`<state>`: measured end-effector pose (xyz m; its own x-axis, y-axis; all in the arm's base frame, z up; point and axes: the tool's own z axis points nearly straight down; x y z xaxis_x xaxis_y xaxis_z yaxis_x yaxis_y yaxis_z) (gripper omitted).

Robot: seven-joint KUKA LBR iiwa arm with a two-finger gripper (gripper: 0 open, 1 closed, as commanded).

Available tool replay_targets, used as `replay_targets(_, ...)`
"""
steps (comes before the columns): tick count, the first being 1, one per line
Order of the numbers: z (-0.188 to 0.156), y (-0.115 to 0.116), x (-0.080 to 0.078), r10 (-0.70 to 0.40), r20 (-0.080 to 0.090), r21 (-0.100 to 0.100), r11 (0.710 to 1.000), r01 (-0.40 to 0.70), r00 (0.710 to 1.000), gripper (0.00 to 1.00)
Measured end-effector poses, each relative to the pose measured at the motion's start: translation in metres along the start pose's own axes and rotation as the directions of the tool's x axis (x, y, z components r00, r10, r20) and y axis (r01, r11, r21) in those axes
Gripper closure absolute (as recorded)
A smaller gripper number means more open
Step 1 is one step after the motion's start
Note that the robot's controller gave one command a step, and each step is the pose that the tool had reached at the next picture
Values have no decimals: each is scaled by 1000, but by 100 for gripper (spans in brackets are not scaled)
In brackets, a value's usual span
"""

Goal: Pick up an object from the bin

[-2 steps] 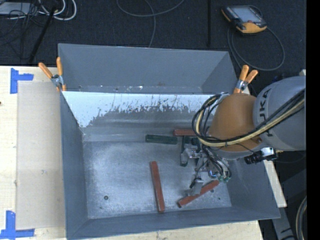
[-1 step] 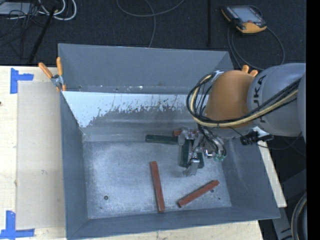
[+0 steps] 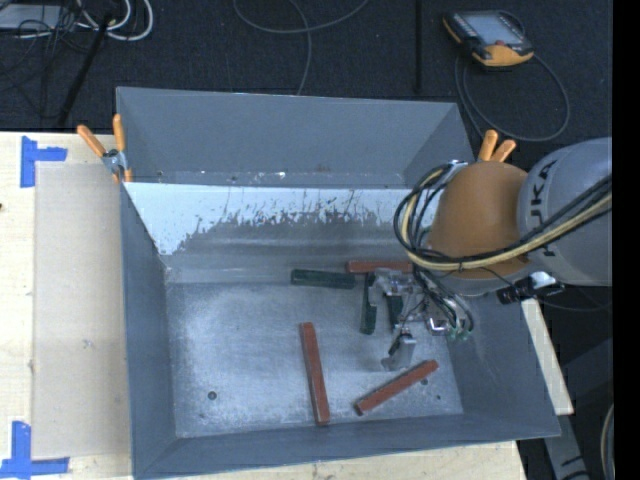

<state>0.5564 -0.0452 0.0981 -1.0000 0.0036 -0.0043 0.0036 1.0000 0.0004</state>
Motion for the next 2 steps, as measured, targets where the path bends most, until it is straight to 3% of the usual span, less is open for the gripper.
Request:
replay_targets(1,3,-14,6,-33,-14,0,999,33,999,0)
replay_targets(2,7,19,-10,-99,-4,1,995,99,995,0)
